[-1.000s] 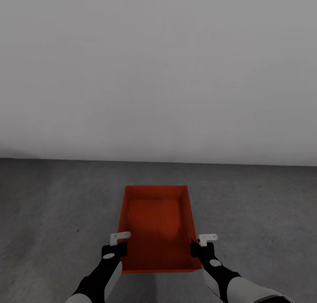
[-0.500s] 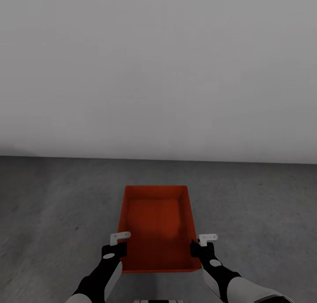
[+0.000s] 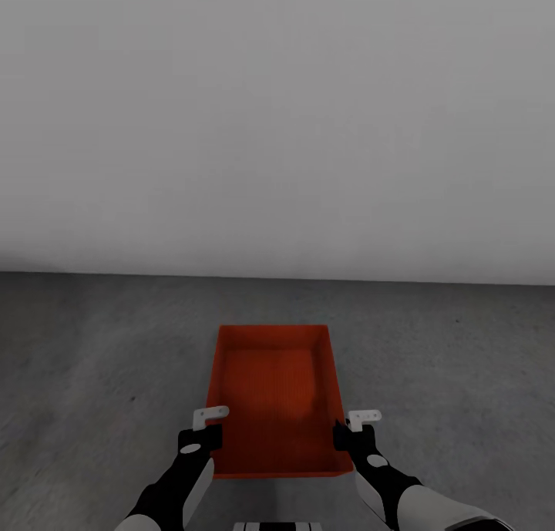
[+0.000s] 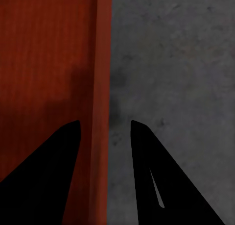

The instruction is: Move the two storage containers from the living room to the garage. In the garage, place one container on the floor and stack the other container on top of it (either order is fine).

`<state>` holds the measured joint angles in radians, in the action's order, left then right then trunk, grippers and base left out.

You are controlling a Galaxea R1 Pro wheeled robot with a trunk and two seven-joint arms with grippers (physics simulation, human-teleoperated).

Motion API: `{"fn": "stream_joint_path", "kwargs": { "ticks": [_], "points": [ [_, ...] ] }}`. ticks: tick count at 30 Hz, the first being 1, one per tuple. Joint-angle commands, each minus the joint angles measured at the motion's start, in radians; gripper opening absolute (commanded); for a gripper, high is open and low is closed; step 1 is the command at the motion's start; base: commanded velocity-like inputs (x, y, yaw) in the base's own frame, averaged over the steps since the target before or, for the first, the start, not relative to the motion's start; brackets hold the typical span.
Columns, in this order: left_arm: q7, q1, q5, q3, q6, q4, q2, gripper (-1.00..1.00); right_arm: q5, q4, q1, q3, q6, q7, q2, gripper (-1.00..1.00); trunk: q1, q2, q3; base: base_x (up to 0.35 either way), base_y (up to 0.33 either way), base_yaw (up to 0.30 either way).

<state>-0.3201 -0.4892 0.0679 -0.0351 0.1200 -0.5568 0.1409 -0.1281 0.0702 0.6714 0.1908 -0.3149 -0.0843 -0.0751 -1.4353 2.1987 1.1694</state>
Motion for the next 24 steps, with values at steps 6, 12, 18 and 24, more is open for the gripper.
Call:
{"fn": "stream_joint_path", "kwargs": {
  "ticks": [6,12,18,24],
  "points": [
    [0.003,-0.001,0.023,0.0,0.004,-0.006,-0.001,-1.0,-0.01,-0.001,0.0,-0.059,-0.003,-0.002,0.0,-1.0,-0.008,0.014,0.007,0.0,0.0,0.0],
    [0.003,-0.001,0.023,0.0,0.004,-0.005,-0.001,-1.0,-0.01,-0.001,0.0,-0.059,-0.003,-0.002,0.0,-1.0,-0.031,0.056,0.026,0.0,0.0,0.0],
    [0.003,-0.001,0.023,0.0,0.004,-0.006,-0.001,-1.0,-0.01,-0.002,0.0,-0.06,-0.003,-0.002,0.0,-1.0,-0.054,0.098,0.045,0.0,0.0,0.0],
    [0.003,-0.001,0.023,0.0,0.004,-0.006,-0.001,-1.0,-0.01,-0.002,0.0,-0.06,-0.003,-0.002,0.0,-1.0,-0.065,0.119,0.054,0.0,0.0,0.0]
  ]
}}
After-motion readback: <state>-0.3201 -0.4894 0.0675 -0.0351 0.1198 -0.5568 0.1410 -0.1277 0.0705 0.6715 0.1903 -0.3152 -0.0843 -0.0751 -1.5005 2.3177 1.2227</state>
